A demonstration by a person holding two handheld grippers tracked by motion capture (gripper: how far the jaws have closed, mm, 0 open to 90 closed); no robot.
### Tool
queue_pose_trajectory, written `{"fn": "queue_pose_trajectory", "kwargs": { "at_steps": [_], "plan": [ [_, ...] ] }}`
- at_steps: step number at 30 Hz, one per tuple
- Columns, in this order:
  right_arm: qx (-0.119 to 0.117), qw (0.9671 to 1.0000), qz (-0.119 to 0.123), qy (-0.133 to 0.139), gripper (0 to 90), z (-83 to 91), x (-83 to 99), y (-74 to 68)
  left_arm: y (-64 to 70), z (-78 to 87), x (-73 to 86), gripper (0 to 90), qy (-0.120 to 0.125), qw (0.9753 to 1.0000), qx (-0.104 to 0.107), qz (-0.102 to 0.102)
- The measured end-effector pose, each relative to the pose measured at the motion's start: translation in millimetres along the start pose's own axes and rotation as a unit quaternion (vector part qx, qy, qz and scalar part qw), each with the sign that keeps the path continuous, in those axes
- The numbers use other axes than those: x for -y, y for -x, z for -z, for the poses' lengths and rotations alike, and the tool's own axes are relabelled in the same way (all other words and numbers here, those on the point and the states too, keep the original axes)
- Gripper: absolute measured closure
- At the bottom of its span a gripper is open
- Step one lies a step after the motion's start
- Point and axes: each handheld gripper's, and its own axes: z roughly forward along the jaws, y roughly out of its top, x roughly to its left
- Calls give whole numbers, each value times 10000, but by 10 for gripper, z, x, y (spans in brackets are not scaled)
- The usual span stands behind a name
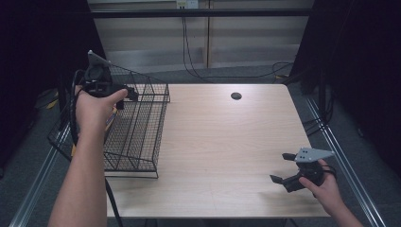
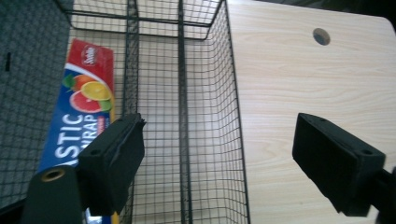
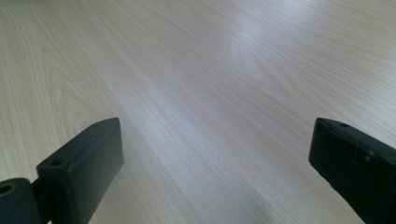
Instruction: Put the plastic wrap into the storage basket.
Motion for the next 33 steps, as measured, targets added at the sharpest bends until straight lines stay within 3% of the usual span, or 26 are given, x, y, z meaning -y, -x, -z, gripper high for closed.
{"fn": "queue_pose_trajectory", "kwargs": {
  "at_steps": [20, 33],
  "plan": [
    [-46, 10000, 32, -4, 26, -15, -5, 1, 328, -313, 78, 118, -156, 9978, 373, -535],
    [-81, 10000, 47, -17, 26, -24, -7, -1, 501, -487, 153, 119, -151, 9952, 627, -737]
  ]
}}
